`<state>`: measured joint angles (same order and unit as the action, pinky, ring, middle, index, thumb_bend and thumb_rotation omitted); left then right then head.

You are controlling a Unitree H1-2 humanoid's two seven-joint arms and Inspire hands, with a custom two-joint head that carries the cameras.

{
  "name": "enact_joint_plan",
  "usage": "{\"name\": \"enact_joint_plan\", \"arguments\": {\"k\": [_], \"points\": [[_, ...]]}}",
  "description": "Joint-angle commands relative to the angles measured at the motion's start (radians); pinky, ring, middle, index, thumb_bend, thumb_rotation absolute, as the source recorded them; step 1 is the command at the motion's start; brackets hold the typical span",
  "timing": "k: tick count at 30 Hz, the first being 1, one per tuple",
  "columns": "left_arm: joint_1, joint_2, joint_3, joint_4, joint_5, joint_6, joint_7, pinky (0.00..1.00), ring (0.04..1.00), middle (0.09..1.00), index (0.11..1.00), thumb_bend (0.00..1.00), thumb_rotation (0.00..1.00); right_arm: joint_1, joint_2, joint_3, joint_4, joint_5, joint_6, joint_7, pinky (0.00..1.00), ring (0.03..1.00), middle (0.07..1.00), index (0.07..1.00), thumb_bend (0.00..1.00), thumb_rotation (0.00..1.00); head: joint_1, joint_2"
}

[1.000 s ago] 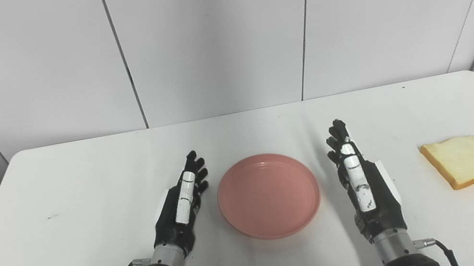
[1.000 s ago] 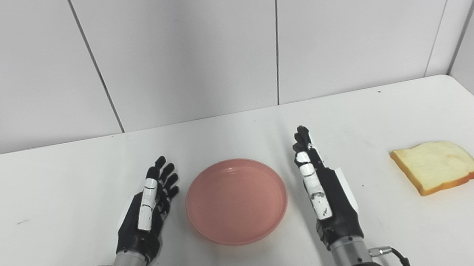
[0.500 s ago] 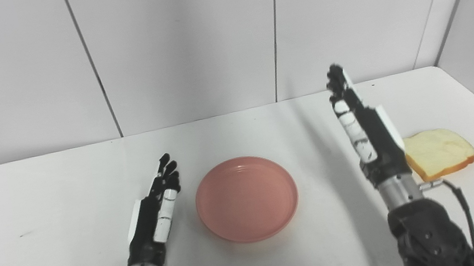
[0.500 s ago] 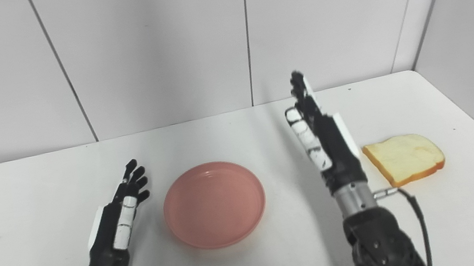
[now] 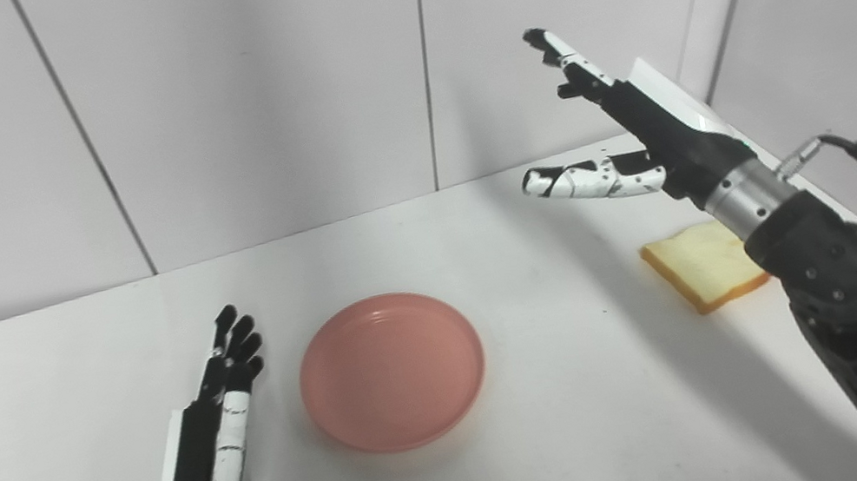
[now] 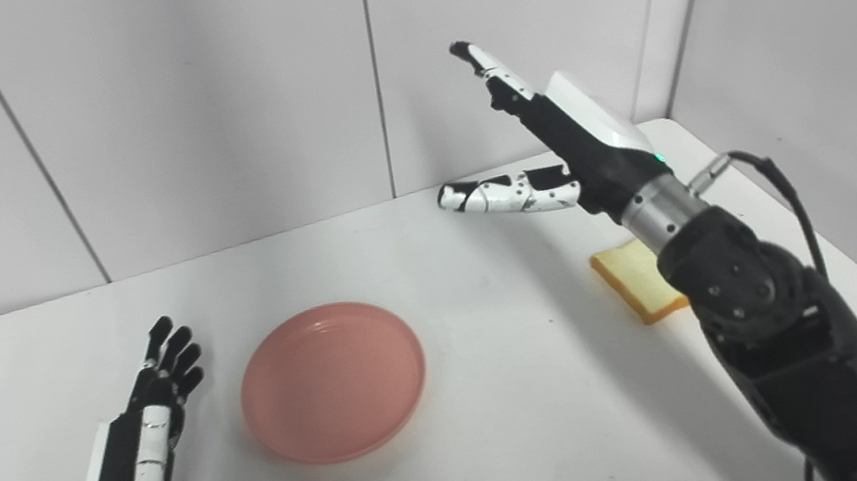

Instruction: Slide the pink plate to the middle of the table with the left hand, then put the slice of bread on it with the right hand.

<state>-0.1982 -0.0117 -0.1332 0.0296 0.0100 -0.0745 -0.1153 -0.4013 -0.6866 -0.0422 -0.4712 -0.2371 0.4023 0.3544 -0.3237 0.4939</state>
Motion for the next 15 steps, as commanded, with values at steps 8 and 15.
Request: {"name": "enact_joint_plan", "arguments": {"k": [8,15], "points": [[-0.003,0.040,0.019,-0.074,-0.056,-0.015,-0.049,1.00,0.975,0.997,1.000,0.70,0.99,-0.067,-0.214,0.036,0.012,-0.068,0.063,0.178,0.89,0.986,1.000,1.000,1.00,0.37,-0.045,0.013],[-0.013,0.069,0.038,-0.055,-0.071,-0.025,-0.073,1.00,0.973,1.000,1.000,0.74,0.99,-0.104,-0.339,0.128,0.099,-0.134,0.048,0.315,0.87,0.973,1.000,1.000,1.00,0.36,-0.079,0.025]]}}
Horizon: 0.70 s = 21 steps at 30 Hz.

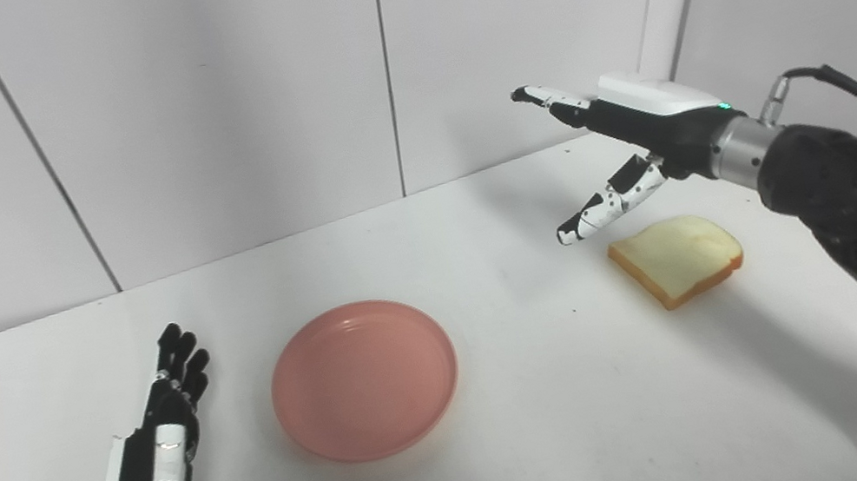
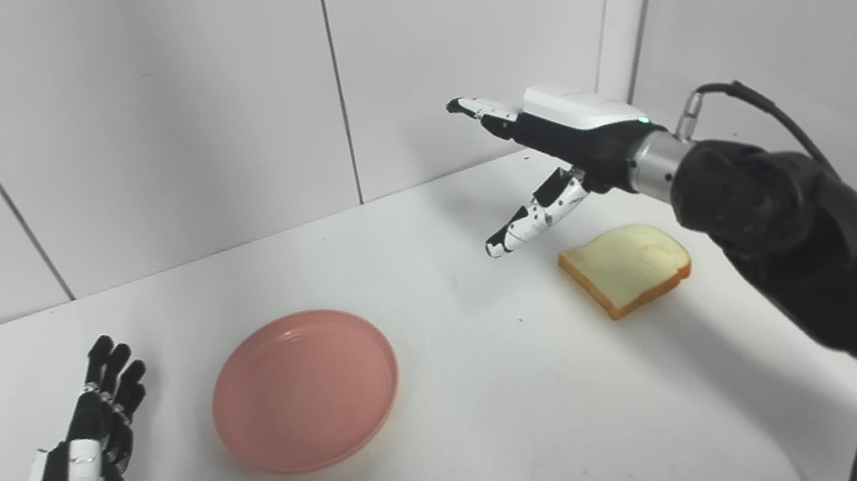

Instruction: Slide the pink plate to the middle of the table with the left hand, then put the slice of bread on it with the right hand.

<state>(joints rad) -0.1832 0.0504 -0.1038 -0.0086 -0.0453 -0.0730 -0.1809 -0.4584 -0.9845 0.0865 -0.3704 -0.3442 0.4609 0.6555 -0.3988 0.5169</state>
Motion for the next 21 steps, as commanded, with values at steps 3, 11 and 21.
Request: {"name": "enact_joint_plan", "arguments": {"k": [3,11,21], "points": [[-0.025,0.008,0.018,-0.029,-0.012,-0.002,0.002,0.99,0.969,0.995,0.997,0.76,0.99,-0.056,-0.065,0.041,0.023,-0.064,-0.018,0.048,0.85,0.971,1.000,1.000,1.00,0.38,-0.023,0.003],[-0.027,0.005,0.055,-0.018,-0.041,0.007,0.011,0.94,0.929,0.949,0.949,0.77,0.91,0.006,-0.071,0.072,0.087,-0.154,-0.124,0.035,0.92,1.000,1.000,1.000,1.00,0.36,-0.033,0.006],[-0.025,0.012,0.076,-0.003,-0.040,-0.006,0.018,0.95,0.935,0.952,0.964,0.75,0.96,0.055,-0.100,0.072,0.149,-0.214,-0.150,0.068,0.97,1.000,1.000,1.000,1.00,0.40,-0.041,0.014]]}}
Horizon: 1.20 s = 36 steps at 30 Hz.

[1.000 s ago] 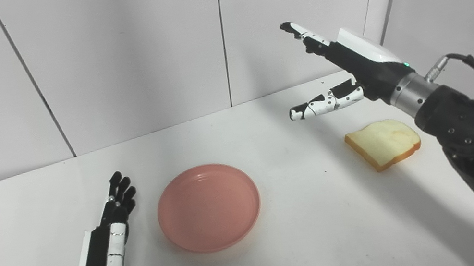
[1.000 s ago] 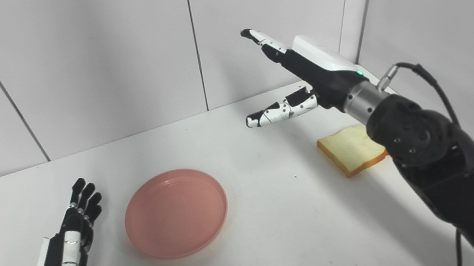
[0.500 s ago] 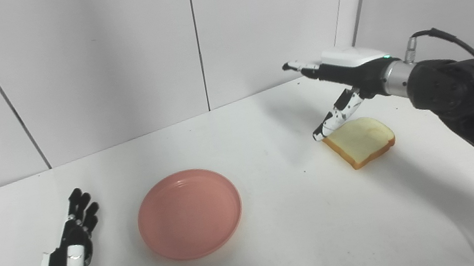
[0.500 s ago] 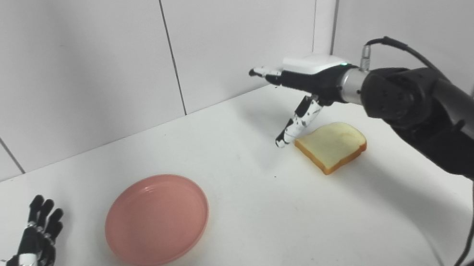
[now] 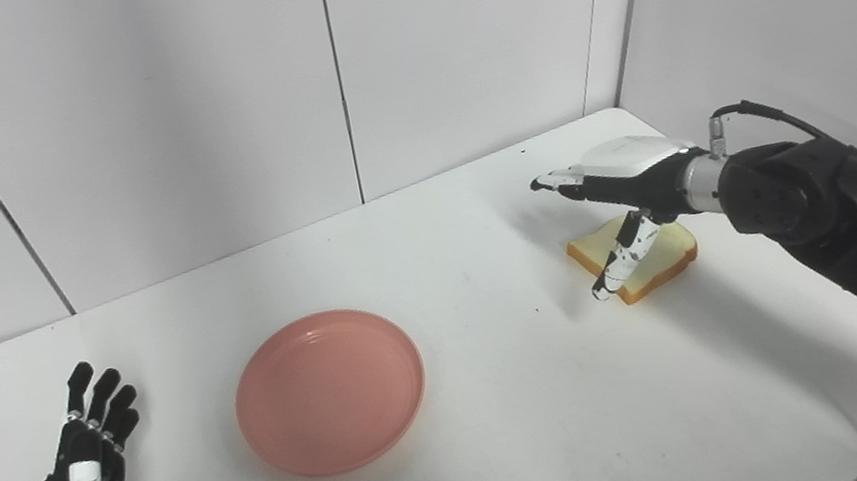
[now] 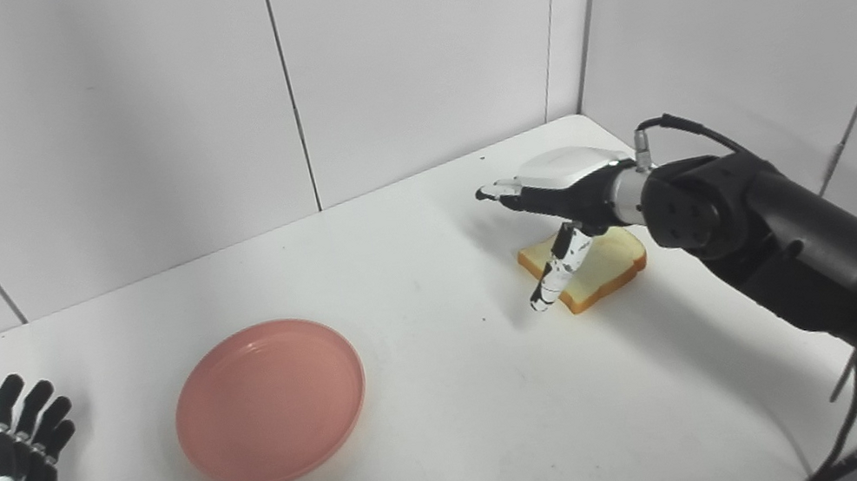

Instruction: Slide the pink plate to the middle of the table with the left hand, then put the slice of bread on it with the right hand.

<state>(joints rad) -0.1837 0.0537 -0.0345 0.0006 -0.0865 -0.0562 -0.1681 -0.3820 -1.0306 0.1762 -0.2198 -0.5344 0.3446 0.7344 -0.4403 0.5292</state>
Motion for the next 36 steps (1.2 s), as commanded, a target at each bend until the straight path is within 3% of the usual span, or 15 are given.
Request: {"name": "enact_joint_plan", "arguments": {"k": [1,7,12,19,23,28,36], "points": [[-0.024,0.011,0.006,-0.014,-0.001,-0.019,0.002,0.95,0.935,0.951,0.965,0.75,0.96,-0.018,-0.059,-0.017,0.010,-0.028,-0.049,-0.014,0.97,1.000,1.000,1.000,1.00,0.41,0.000,0.002],[-0.019,0.008,0.004,-0.025,0.010,-0.005,0.011,0.92,0.914,0.933,0.943,0.76,0.92,-0.028,-0.079,0.012,0.087,-0.092,-0.110,-0.007,0.99,1.000,1.000,1.000,1.00,0.40,0.002,0.009],[-0.018,0.020,0.001,-0.029,0.007,-0.003,-0.003,0.91,0.922,0.949,0.957,0.74,0.92,-0.048,-0.065,0.025,0.094,-0.113,-0.059,0.054,0.97,1.000,1.000,1.000,1.00,0.42,0.002,0.012],[-0.014,0.024,-0.003,-0.042,0.003,-0.002,-0.008,0.91,0.922,0.951,0.961,0.72,0.93,-0.059,-0.064,0.043,0.130,-0.157,-0.047,0.106,0.94,1.000,1.000,1.000,1.00,0.40,0.003,0.020],[-0.013,0.026,-0.003,-0.047,0.001,0.000,-0.009,0.92,0.925,0.954,0.965,0.72,0.93,-0.061,-0.061,0.052,0.147,-0.175,-0.065,0.119,0.98,1.000,1.000,1.000,1.00,0.42,0.001,0.025],[-0.009,0.033,-0.004,-0.064,-0.002,0.013,-0.013,0.92,0.928,0.957,0.968,0.72,0.93,-0.070,-0.047,0.065,0.176,-0.195,-0.081,0.111,0.99,1.000,1.000,1.000,1.00,0.43,0.003,0.028],[0.000,0.037,-0.005,-0.085,0.004,0.028,-0.006,0.94,0.934,0.961,0.973,0.72,0.95,-0.086,-0.036,0.067,0.232,-0.208,-0.109,0.078,0.95,1.000,1.000,1.000,1.00,0.33,0.006,0.035]]}}
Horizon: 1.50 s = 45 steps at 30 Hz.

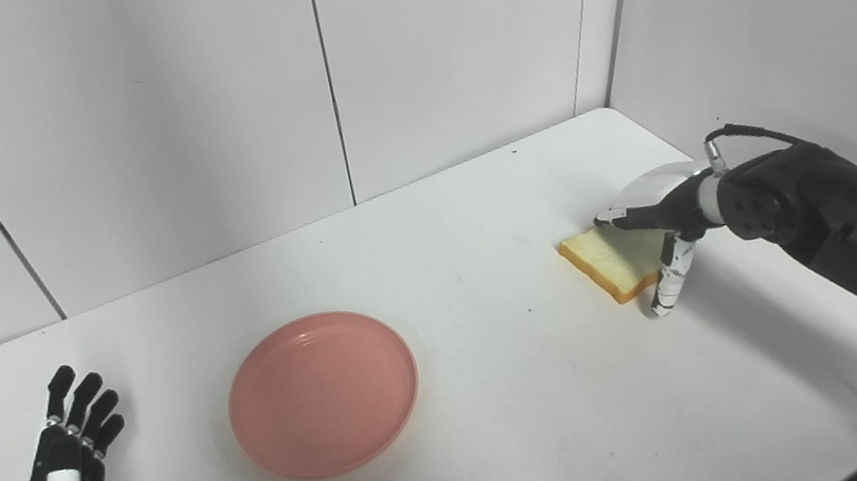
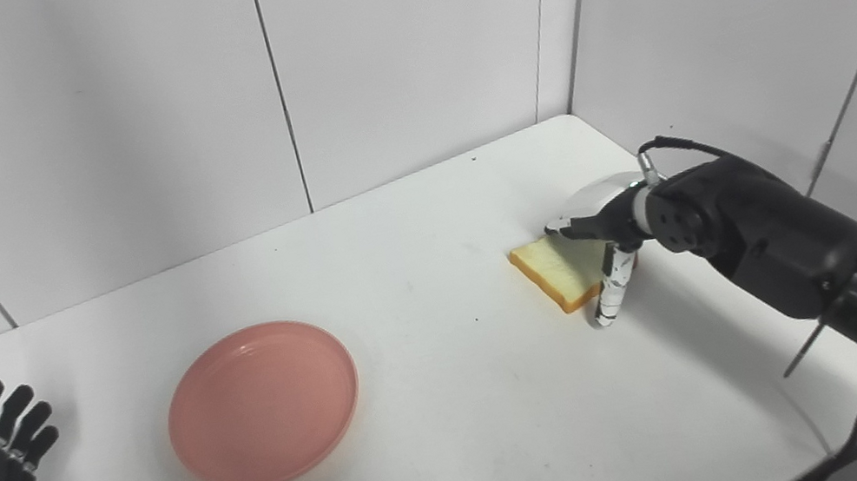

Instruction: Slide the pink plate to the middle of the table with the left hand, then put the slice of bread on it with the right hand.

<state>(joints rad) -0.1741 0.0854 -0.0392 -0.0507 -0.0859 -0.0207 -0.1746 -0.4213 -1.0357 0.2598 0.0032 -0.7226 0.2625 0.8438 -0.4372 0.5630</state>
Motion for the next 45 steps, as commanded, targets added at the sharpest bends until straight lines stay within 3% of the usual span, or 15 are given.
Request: {"name": "enact_joint_plan", "arguments": {"k": [1,10,12,22,27,30,34,39,45], "points": [[-0.009,0.006,0.000,-0.034,0.002,-0.007,0.000,0.94,0.936,0.965,0.975,0.72,0.95,-0.051,-0.032,-0.014,0.017,-0.023,-0.033,-0.033,0.97,1.000,1.000,1.000,1.00,0.33,0.003,0.001],[-0.001,0.008,-0.002,-0.055,0.002,0.001,-0.001,0.93,0.929,0.963,0.976,0.72,0.95,-0.064,-0.017,-0.020,0.089,-0.018,-0.139,-0.127,1.00,1.000,1.000,1.000,1.00,0.31,0.010,0.012],[0.001,0.010,-0.003,-0.055,0.001,0.000,-0.004,0.93,0.932,0.968,0.980,0.72,0.95,-0.072,-0.016,-0.016,0.101,-0.019,-0.173,-0.151,1.00,1.000,1.000,1.000,1.00,0.35,0.012,0.014],[0.007,0.007,-0.004,-0.071,0.008,0.012,0.003,0.92,0.927,0.962,0.975,0.74,0.95,-0.118,0.000,0.028,0.118,-0.082,-0.196,-0.138,1.00,1.000,1.000,1.000,1.00,0.37,0.018,0.020],[0.010,0.013,-0.004,-0.080,0.008,0.014,-0.002,0.93,0.931,0.967,0.981,0.75,0.95,-0.122,0.013,0.056,0.143,-0.101,-0.248,-0.162,0.98,1.000,1.000,1.000,1.00,0.42,0.022,0.024],[0.012,0.012,-0.005,-0.086,0.005,0.014,-0.003,0.92,0.924,0.962,0.976,0.74,0.95,-0.116,0.028,0.046,0.155,-0.074,-0.267,-0.182,0.97,1.000,1.000,1.000,1.00,0.36,0.027,0.026],[0.018,0.011,-0.006,-0.104,-0.002,0.034,-0.005,0.93,0.928,0.967,0.981,0.74,0.95,-0.125,0.047,0.060,0.167,-0.083,-0.245,-0.149,0.99,1.000,1.000,1.000,1.00,0.31,0.030,0.031],[0.020,0.010,-0.003,-0.115,0.007,0.047,0.005,0.92,0.924,0.961,0.975,0.74,0.95,-0.122,0.058,0.066,0.178,-0.096,-0.238,-0.142,0.97,1.000,1.000,1.000,1.00,0.33,0.028,0.041],[0.019,0.017,0.000,-0.112,-0.005,0.046,-0.006,0.93,0.926,0.961,0.975,0.73,0.95,-0.115,0.045,0.047,0.124,-0.088,-0.186,-0.058,0.93,1.000,1.000,1.000,1.00,0.30,0.026,0.045]]}}
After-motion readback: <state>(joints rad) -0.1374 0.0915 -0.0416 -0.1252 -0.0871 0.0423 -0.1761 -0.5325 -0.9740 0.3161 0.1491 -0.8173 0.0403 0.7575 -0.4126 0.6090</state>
